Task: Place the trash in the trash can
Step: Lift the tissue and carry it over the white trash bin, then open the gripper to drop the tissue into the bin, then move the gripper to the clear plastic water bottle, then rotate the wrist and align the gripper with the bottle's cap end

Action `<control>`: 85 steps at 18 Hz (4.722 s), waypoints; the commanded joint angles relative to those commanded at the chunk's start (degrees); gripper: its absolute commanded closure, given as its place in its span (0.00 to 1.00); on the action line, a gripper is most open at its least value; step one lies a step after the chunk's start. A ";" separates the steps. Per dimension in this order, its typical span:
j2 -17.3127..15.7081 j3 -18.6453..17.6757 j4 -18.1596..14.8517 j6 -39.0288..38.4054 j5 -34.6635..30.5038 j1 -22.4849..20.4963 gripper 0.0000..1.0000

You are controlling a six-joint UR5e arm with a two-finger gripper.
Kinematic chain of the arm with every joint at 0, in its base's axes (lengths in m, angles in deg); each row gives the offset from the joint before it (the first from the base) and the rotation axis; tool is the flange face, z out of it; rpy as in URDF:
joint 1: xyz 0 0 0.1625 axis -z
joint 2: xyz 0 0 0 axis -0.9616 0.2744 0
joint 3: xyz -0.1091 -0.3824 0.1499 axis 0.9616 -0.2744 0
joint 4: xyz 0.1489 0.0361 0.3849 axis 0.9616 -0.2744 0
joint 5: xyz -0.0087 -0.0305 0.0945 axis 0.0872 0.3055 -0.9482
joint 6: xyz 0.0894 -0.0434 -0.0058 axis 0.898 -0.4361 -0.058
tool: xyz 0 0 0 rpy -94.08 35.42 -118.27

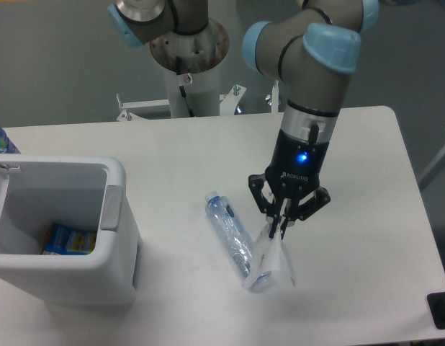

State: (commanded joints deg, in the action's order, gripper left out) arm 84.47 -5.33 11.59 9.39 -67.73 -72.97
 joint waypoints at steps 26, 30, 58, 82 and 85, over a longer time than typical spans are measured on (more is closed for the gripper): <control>-8.97 -3.25 0.44 -9.59 1.67 20.48 0.00; -8.97 -3.51 0.44 -9.59 1.58 20.48 0.00; 11.15 -0.35 -0.09 -10.38 -6.59 0.88 0.00; 24.43 15.47 -26.10 -11.96 -26.54 5.80 0.00; 25.22 15.56 -26.02 -12.75 -27.24 6.33 0.00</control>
State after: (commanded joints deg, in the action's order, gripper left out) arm 109.69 10.23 -14.42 -3.36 -94.97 -66.64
